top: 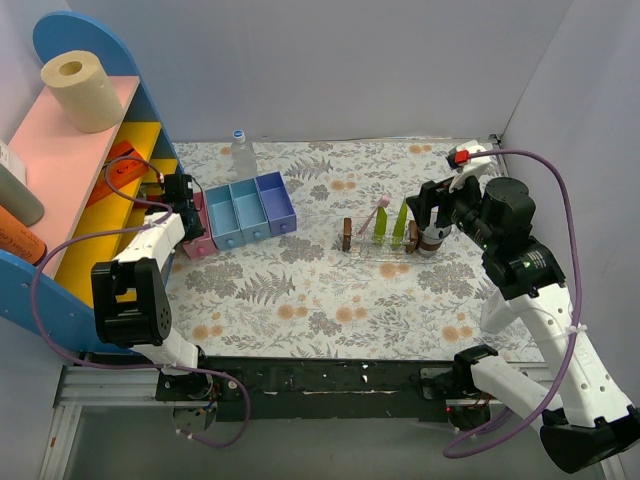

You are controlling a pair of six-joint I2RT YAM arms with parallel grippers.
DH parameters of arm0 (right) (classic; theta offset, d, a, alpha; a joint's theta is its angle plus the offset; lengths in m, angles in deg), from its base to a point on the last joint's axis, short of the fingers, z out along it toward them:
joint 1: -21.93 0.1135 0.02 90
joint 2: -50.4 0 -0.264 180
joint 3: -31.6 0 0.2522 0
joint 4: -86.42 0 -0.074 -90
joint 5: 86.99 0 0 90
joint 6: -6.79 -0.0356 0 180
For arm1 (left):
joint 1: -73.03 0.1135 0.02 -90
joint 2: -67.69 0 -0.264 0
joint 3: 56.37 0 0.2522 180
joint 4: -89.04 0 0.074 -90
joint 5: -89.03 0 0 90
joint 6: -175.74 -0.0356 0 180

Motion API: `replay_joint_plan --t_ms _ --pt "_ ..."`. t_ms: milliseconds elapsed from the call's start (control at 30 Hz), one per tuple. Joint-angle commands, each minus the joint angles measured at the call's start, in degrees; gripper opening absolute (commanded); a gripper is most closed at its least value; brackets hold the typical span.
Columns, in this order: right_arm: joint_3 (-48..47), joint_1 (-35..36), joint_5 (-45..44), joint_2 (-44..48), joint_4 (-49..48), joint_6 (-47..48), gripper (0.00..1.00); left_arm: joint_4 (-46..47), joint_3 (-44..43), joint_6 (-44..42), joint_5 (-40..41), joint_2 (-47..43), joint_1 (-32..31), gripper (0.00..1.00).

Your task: Prepare toiletry sets of a toothbrush and toothpaste on the tray

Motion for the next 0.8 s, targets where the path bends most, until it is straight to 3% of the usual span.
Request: replay_joint_plan --t_ms 0,133,767 --pt "0.0 -0.2 -0.9 1.0 -3.0 0.0 0.77 0.2 0.1 -0.2 1.0 -1.1 0.2 0.10" --pt "0.1 -0.3 -1.0 1.1 -3.2 0.0 0.77 0.3 0.1 -0.1 0.9 -1.7 0.2 0.00" --pt "-0.2 -0.2 -1.0 1.1 -3.7 0.0 0.77 4.3 5.0 -1.3 -2.9 -12.8 0.2 0.00"
